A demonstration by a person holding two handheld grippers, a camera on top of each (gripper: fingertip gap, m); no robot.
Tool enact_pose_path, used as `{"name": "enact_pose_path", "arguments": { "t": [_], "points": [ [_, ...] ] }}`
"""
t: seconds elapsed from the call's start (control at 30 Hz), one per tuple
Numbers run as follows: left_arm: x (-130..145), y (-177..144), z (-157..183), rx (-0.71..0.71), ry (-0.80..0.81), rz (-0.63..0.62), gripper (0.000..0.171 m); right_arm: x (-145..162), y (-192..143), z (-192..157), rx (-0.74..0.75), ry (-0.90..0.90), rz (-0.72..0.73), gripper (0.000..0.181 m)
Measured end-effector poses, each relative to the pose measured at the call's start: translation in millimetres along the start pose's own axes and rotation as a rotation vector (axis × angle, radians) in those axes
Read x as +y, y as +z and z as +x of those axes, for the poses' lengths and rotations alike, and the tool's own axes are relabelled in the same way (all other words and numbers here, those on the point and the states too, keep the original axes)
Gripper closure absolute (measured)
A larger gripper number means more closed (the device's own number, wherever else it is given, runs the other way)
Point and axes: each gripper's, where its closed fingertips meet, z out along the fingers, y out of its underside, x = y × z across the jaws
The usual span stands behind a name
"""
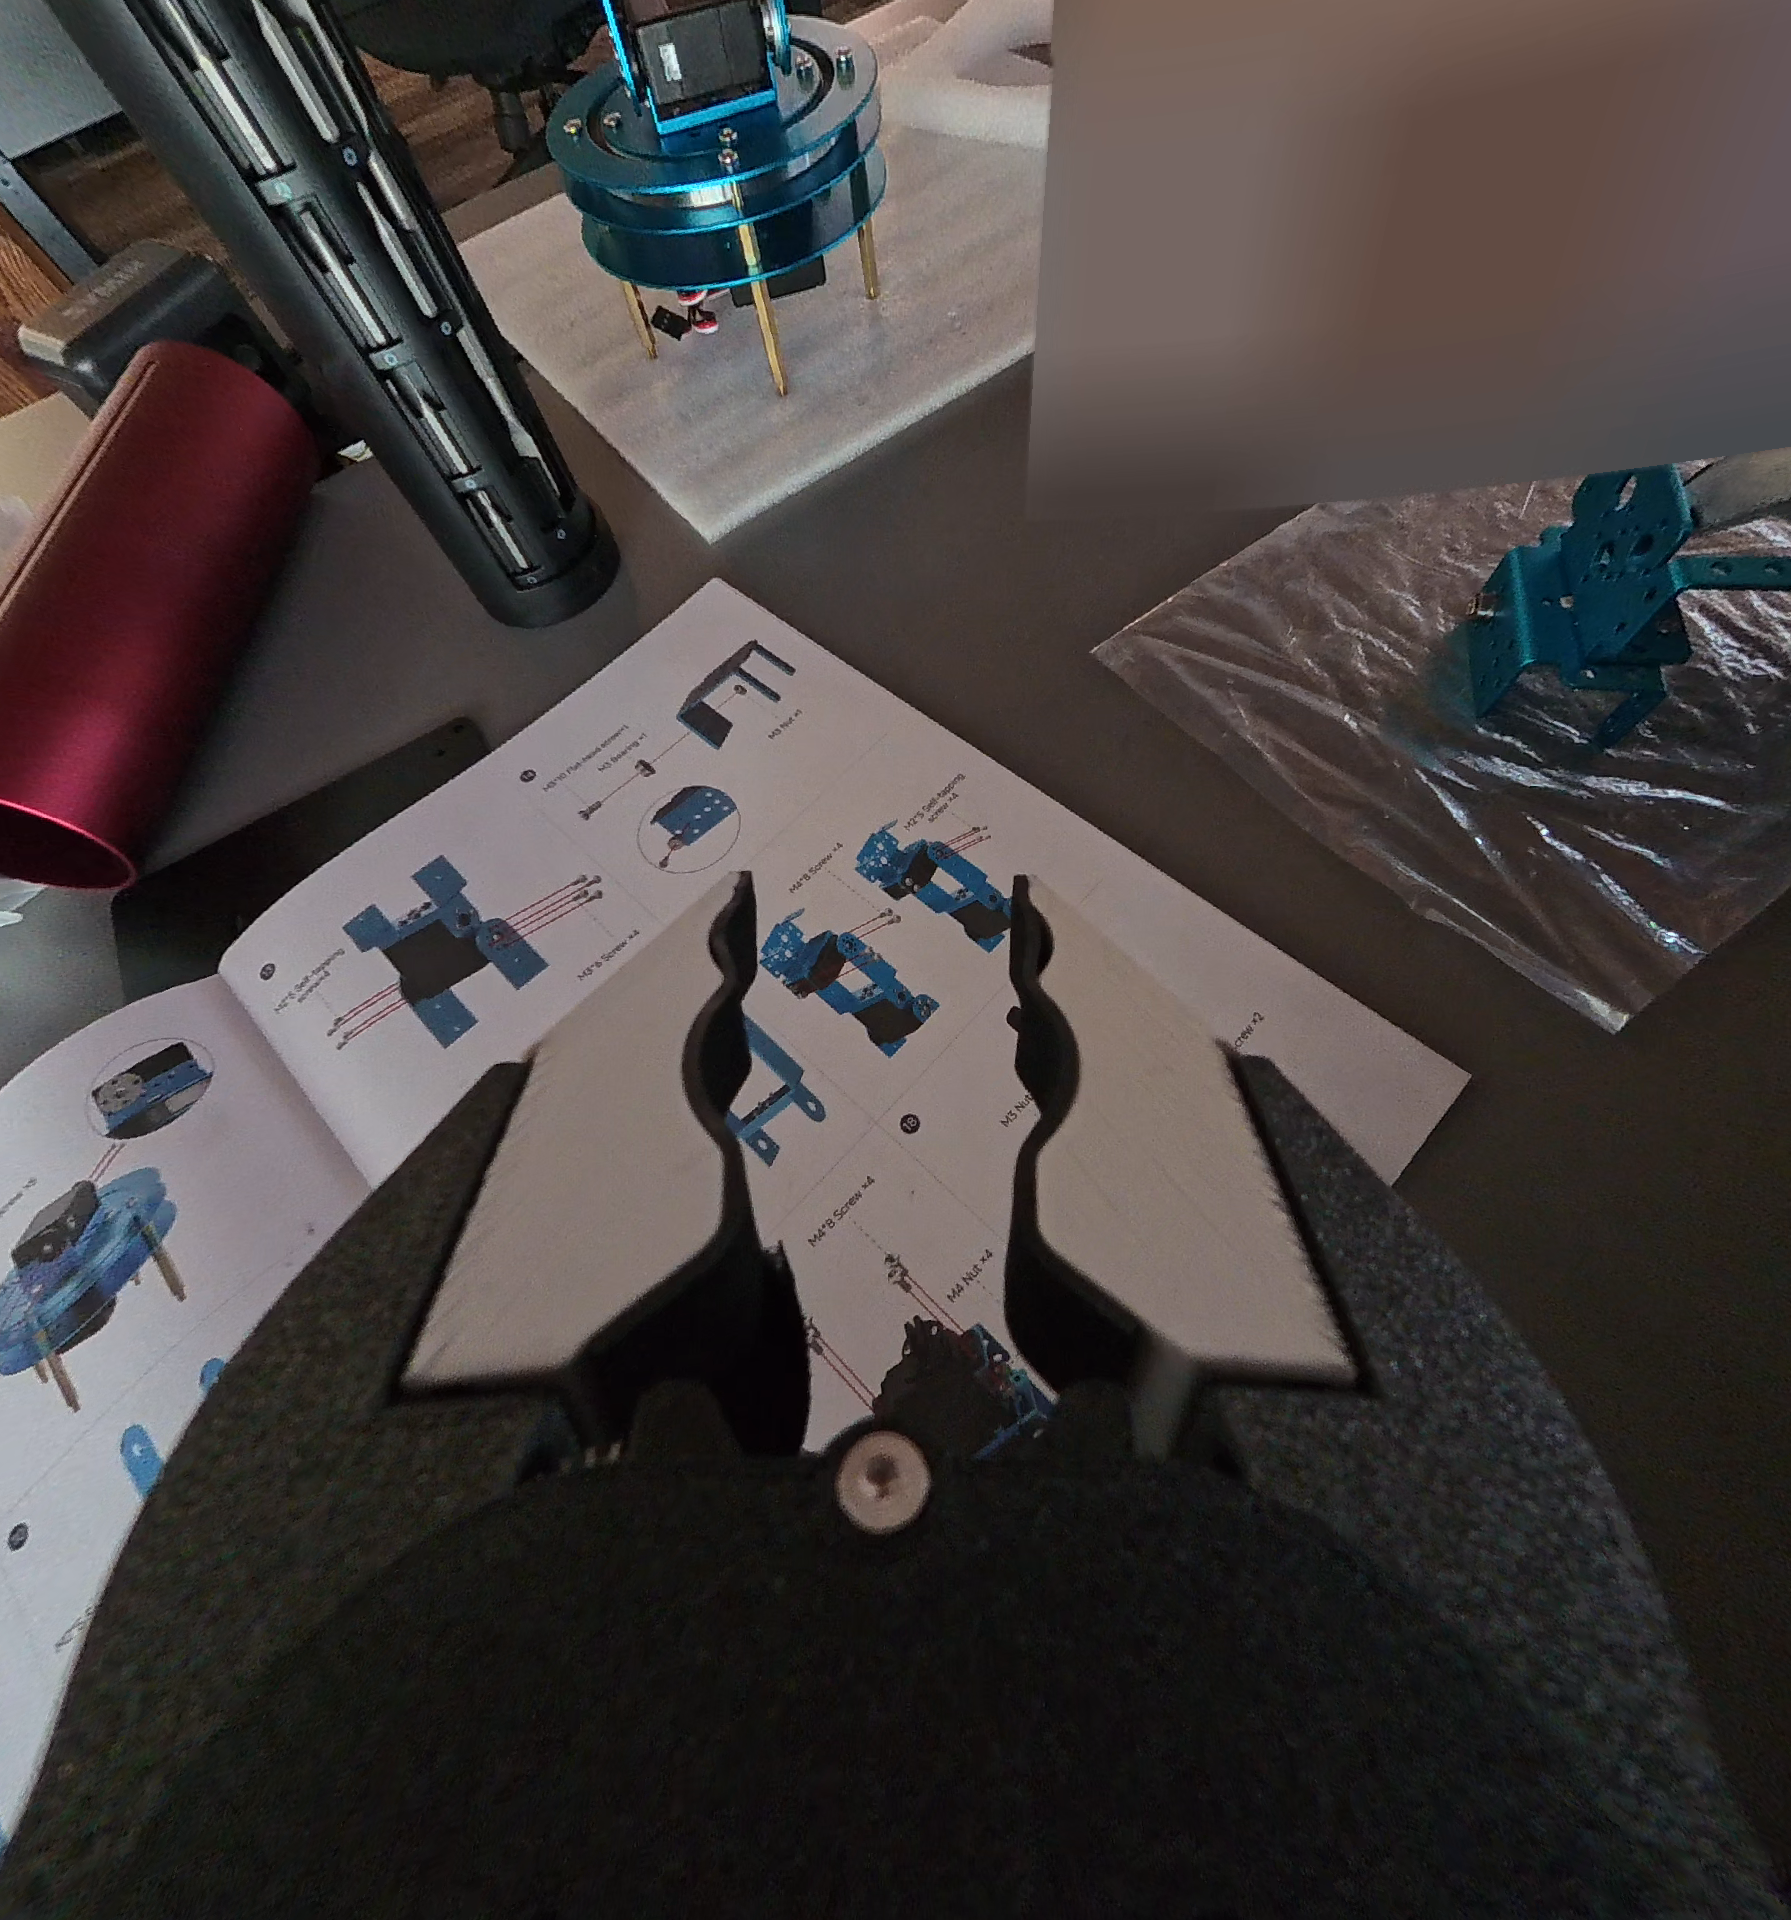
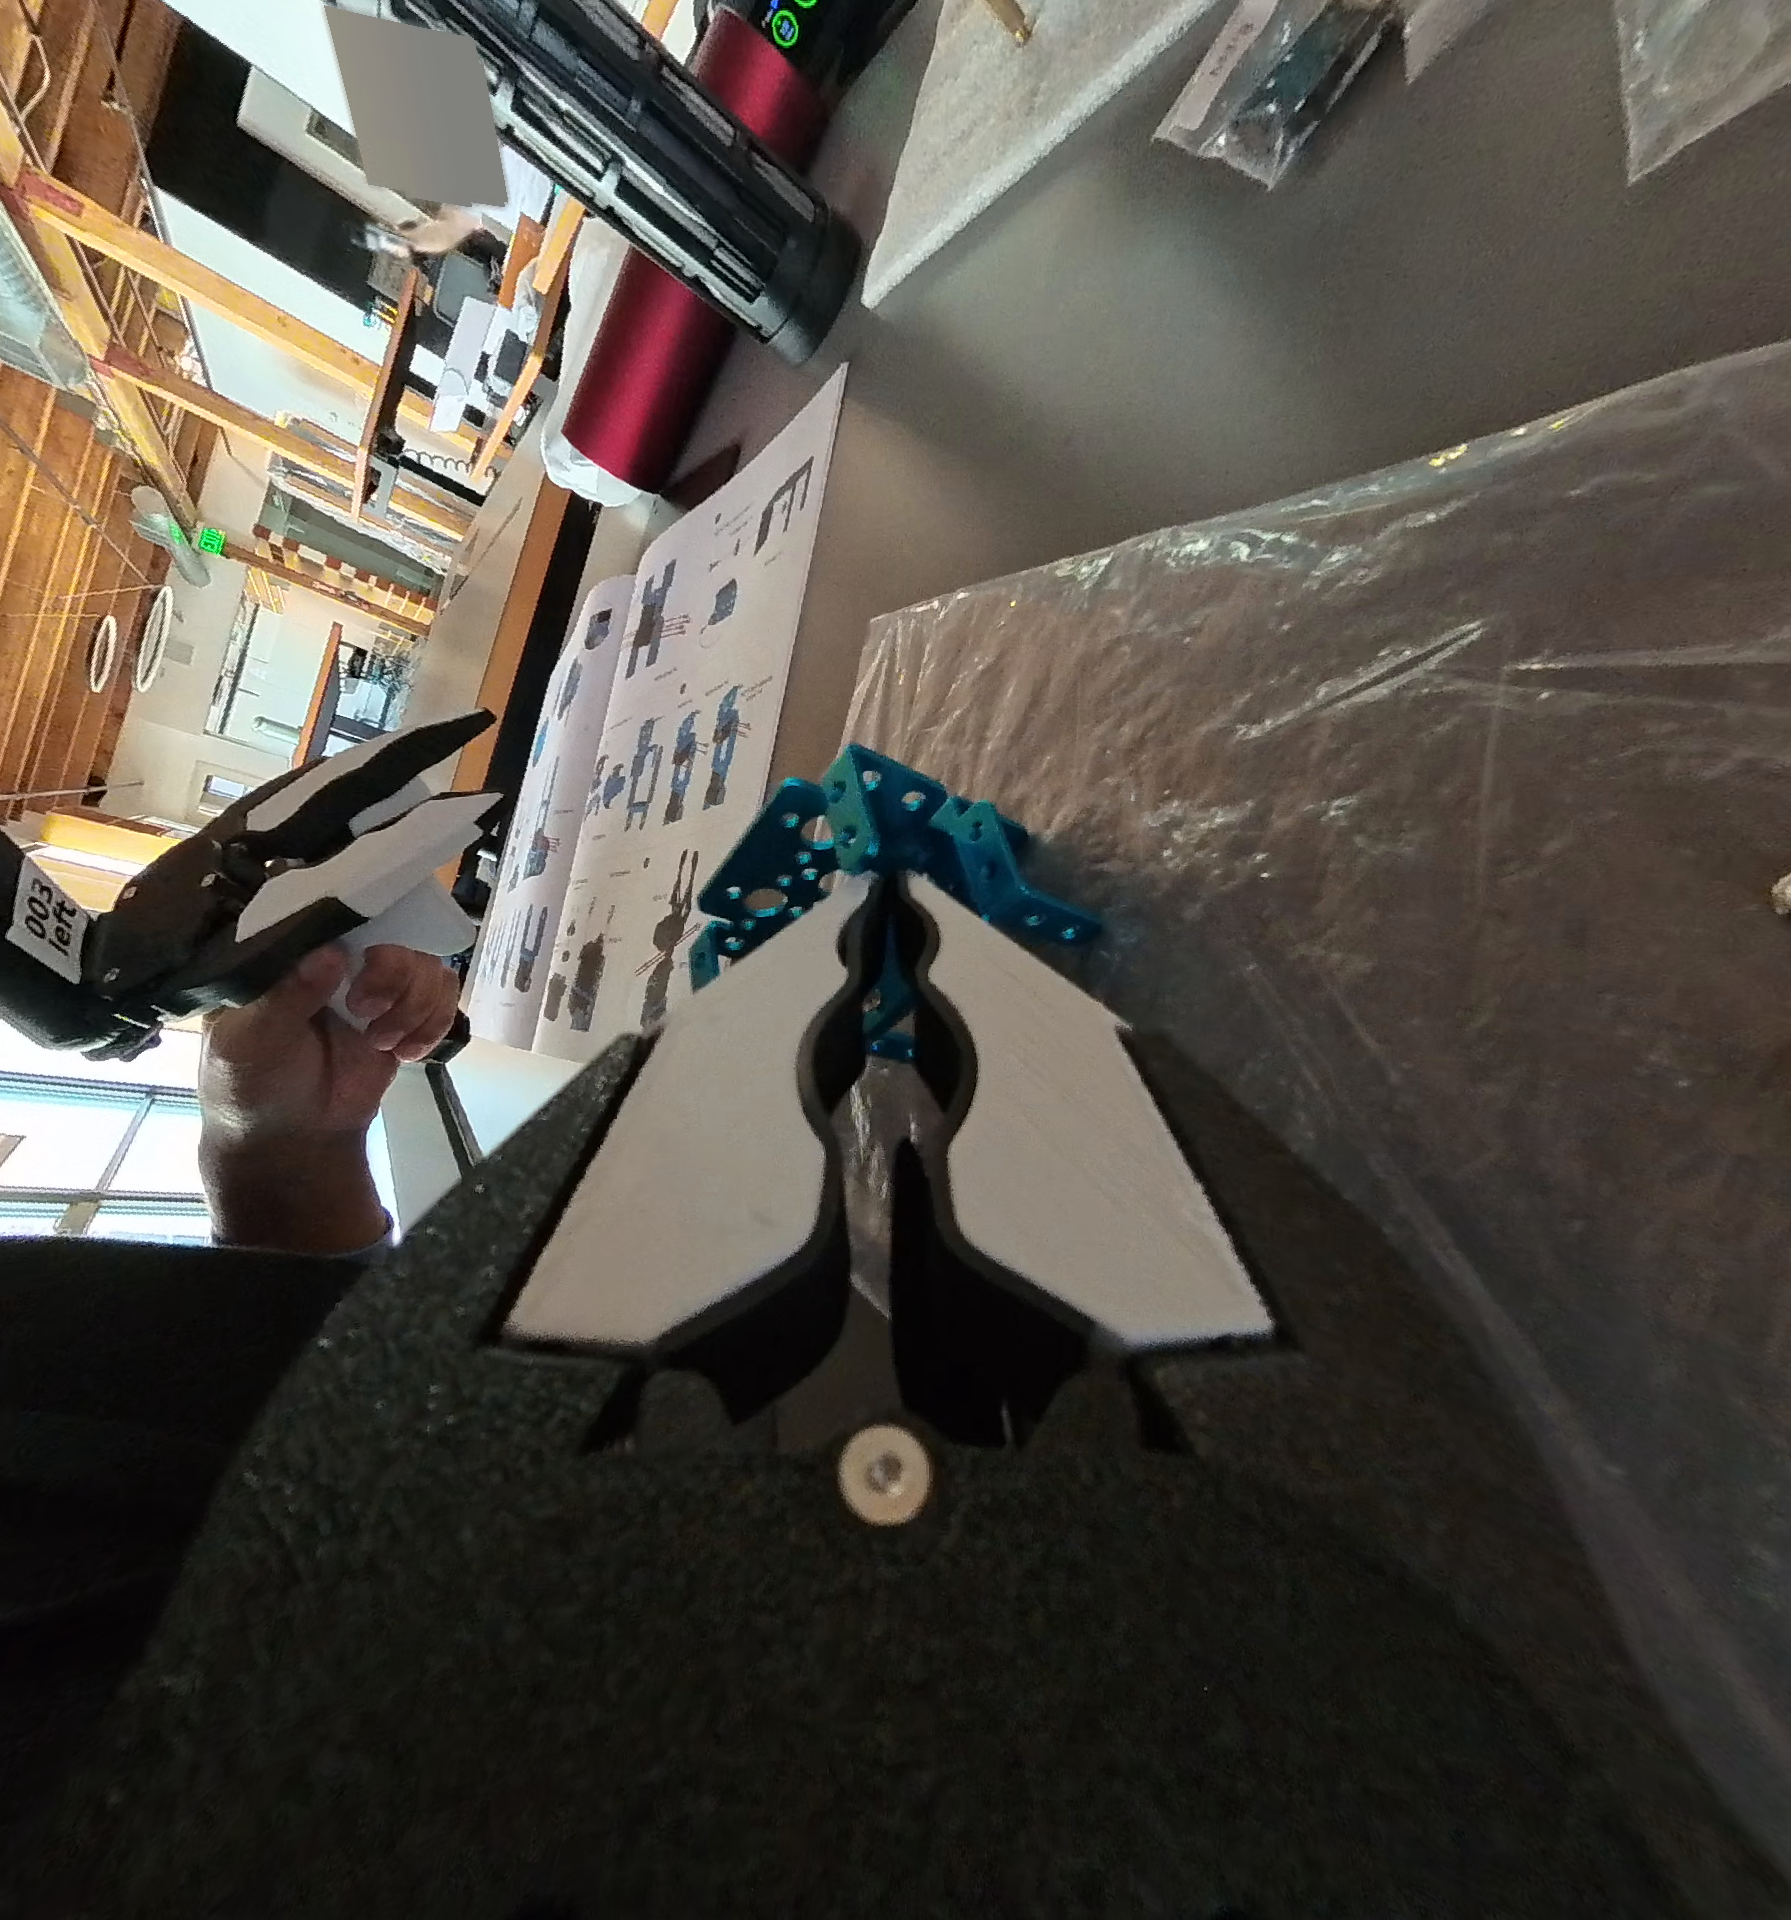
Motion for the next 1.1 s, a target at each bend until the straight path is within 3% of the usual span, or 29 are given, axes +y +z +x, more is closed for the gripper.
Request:
{"name": "enact_pose_path", "arguments": {
  "t": [0.13,0.4,0.73,1.1],
  "points": [
    [1,0,0,-0.001,0.003,-0.003,0.123,0,-3,-3,-0.006,-0.031,0.008,0.180],
    [1,0,1,0.000,0.004,-0.005,0.123,1,-10,4,0.076,-0.255,-0.040,0.169],
    [0,0,2,0.001,0.006,-0.008,0.123,3,-1,0,0.380,-0.694,-0.043,0.173],
    [1,0,1,-0.003,0.005,-0.012,0.123,3,2,4,0.383,-0.693,-0.075,0.177]
  ]
}}
